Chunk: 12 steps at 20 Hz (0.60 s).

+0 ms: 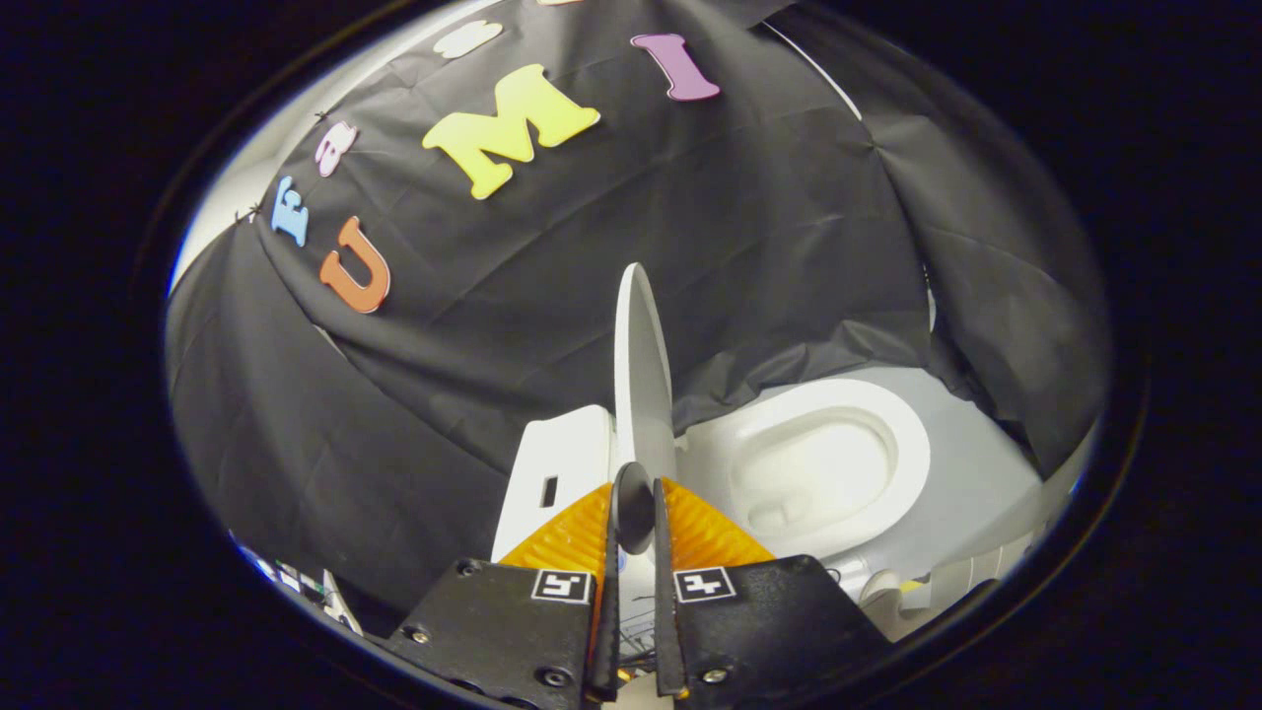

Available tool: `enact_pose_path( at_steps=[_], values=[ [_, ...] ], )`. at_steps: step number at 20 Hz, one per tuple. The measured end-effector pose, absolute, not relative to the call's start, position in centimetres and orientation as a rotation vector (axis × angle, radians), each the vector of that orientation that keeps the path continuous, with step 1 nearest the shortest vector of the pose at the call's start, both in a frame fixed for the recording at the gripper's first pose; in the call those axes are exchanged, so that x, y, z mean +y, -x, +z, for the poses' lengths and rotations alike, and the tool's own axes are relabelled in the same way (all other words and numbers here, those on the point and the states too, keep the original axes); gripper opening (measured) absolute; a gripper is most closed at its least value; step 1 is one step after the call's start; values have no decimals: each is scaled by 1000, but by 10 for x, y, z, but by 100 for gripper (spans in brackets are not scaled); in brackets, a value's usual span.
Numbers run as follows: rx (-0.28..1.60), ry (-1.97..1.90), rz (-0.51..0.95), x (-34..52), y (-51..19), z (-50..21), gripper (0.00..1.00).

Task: Open the toilet lid.

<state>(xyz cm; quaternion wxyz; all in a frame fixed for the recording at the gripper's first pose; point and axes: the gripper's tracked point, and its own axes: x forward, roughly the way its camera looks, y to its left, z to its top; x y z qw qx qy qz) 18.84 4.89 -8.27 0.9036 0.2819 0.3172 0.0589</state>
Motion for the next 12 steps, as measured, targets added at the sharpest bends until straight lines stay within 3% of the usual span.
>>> enact_pose_path(
  at_steps=[12],
  values=[
    [653,-509,223,66,-181,-95,18]
  ],
)
